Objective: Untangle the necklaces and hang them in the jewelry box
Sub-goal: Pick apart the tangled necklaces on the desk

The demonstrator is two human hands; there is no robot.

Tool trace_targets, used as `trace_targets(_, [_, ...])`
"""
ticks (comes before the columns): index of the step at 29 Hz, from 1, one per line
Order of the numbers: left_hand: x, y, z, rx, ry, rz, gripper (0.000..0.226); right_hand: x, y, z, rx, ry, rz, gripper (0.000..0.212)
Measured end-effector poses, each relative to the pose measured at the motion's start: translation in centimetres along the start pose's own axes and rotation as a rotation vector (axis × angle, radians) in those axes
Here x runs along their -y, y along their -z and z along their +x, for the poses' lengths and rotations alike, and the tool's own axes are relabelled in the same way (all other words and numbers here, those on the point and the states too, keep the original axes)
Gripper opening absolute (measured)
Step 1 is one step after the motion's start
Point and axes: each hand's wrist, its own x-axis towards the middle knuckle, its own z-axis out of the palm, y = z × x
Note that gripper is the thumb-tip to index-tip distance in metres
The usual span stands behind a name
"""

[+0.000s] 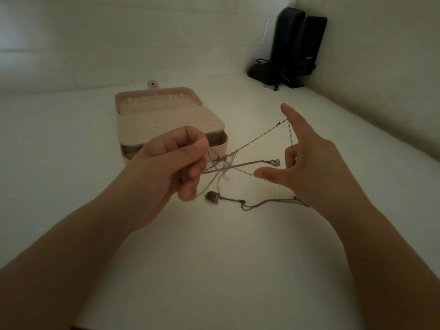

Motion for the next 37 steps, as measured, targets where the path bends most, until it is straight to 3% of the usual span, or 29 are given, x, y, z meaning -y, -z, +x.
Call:
trace_targets(5, [0.7, 0.0, 0.0, -0.077, 0.059, 0.444, 0.007, -0.5, 1.1, 0.1, -0.225, -0.006, -0.001, 0.100])
trace_targets(9, [0.9, 0.0, -0.4, 0.155, -0.097, 0.770, 0.027, -0.2, 1.6, -0.2, -0.451, 0.110, 0.162, 0.083])
trace_targets(12, [1.2, 0.2, -0.5, 0.313, -0.285, 0.965, 0.027, 0.6, 1.7, -0.6, -0.505, 0.189, 0.312, 0.077])
trace_targets(14, [1.3, 0.3, -0.4, 0.330, -0.352, 1.029, 0.027, 1.1, 1.6, -0.9, -0.493, 0.221, 0.420, 0.074])
trace_targets(18, [1.2, -0.9, -0.4, 0.194, -0.371, 1.038, 0.018, 2.2, 0.7, -1.6, -0.328, 0.279, 0.540, 0.068])
trace_targets(21, [1.4, -2.5, -0.3, 0.191, -0.148, 0.839, 0.016, 2.7, 0.8, -1.8, -0.262, 0.240, 0.556, 0.056])
trace_targets(23, [1.4, -2.2, 0.1, 0.173, 0.030, 0.596, 0.006, 1.6, 1.2, -0.9, -0.202, 0.112, 0.585, 0.037])
trace_targets(25, [0.9, -0.8, 0.2, 0.005, 0.089, 0.518, 0.009, -0.6, 1.3, 0.2, -0.036, -0.102, 0.611, 0.019])
trace_targets(27, [0.4, 0.5, 0.0, -0.171, 0.105, 0.471, 0.011, -2.1, 0.8, 0.9, 0.164, -0.321, 0.697, 0.016])
trace_targets(29, [0.4, 0.7, 0.0, -0.182, 0.098, 0.443, 0.014, -2.9, 0.9, 1.5, 0.205, -0.404, 0.760, 0.018])
trace_targets(33, [0.3, 0.3, -0.1, -0.071, 0.043, 0.390, 0.019, -2.2, 1.2, 1.2, 0.006, -0.285, 0.591, 0.021])
trace_targets(34, [0.3, 0.2, -0.1, -0.050, 0.027, 0.372, 0.019, -1.2, 1.0, 0.7, 0.021, -0.207, 0.585, 0.020])
trace_targets(37, [0.2, -0.1, -0.2, 0.011, -0.021, 0.378, 0.022, 2.1, -1.6, -1.4, 0.427, 0.115, 0.590, 0.037])
